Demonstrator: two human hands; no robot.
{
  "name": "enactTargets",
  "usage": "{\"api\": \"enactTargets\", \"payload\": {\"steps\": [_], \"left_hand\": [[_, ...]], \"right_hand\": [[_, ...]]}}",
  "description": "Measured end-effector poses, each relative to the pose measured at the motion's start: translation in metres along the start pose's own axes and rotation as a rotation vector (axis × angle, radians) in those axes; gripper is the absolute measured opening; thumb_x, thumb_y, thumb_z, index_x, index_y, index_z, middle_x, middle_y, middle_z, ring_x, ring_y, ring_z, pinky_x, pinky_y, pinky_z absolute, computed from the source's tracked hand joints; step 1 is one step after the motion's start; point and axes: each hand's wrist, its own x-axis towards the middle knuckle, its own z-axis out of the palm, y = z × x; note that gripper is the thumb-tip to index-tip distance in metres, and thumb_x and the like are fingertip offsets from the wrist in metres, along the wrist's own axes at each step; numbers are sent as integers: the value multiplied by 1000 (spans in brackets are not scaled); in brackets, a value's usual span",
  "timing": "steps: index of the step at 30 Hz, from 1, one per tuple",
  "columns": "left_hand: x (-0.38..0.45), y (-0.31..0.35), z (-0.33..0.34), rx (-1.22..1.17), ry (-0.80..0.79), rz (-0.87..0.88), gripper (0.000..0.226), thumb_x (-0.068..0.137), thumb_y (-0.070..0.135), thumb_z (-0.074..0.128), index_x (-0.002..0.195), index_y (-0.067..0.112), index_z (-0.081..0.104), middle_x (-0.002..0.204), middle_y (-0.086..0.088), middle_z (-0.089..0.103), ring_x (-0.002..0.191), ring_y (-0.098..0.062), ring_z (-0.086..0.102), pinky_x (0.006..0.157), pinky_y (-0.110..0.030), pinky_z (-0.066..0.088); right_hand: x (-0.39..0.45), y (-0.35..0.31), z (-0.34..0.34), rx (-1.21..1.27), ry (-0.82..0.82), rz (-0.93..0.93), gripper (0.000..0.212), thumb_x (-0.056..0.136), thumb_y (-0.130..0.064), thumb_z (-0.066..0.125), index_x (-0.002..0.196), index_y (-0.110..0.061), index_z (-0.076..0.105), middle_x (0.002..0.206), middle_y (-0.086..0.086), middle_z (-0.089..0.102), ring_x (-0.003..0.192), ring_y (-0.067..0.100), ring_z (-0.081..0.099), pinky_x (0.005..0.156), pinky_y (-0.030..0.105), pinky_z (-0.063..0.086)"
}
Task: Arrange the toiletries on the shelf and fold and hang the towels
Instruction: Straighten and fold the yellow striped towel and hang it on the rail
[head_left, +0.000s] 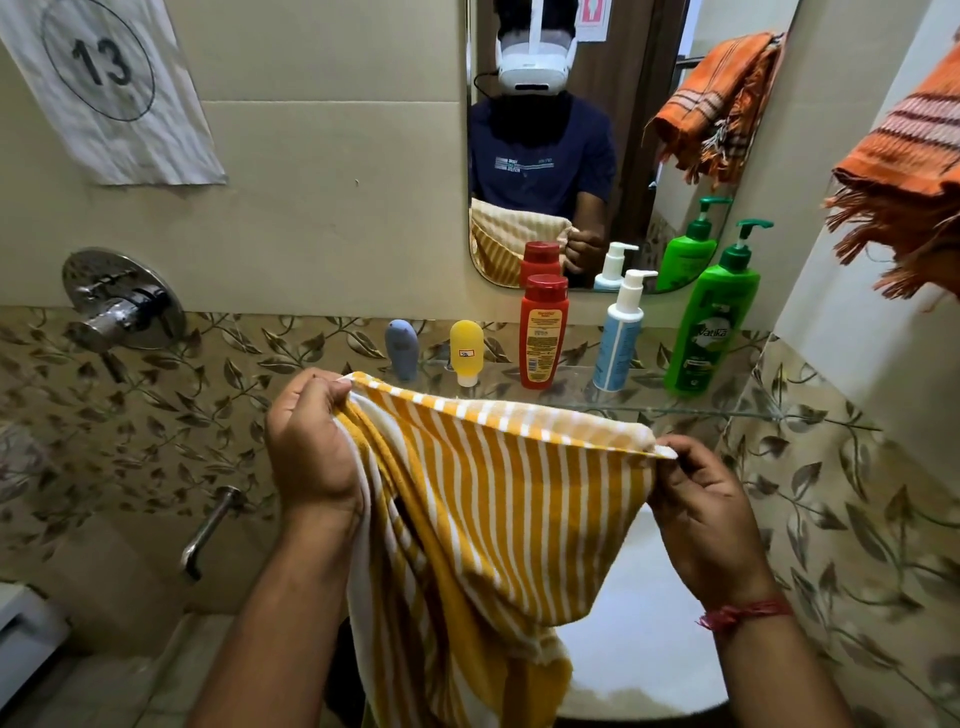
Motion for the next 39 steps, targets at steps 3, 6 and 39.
{"api": "enactTargets", "payload": {"steps": [3,6,39], "left_hand": [[8,-1,-7,-12,43,-5,30,85,-1,48,60,15,53,53,15,51,52,2,48,54,-14,42],[10,-2,-9,71,16,46,31,85,-4,48,60,14,54,49,18,53,53,4,48,57,-14,42],[-10,30,11,448,-686,173,75,72,95,22,107,40,58,94,38,58,91,13,56,70,-21,44]], "right_hand": [[-5,-14,-12,138,-90,128,17,85,-26,64,78,-15,75,81,8,70,74,16,68,64,24,57],[-4,-27,-30,-306,-285,130,31,83,-40,72,65,-15,67,70,3,56,69,14,55,61,25,45],[-14,-126,26,335,-598,10,37,74,-5,78,110,-8,67,87,10,66,66,26,61,63,30,53]]}}
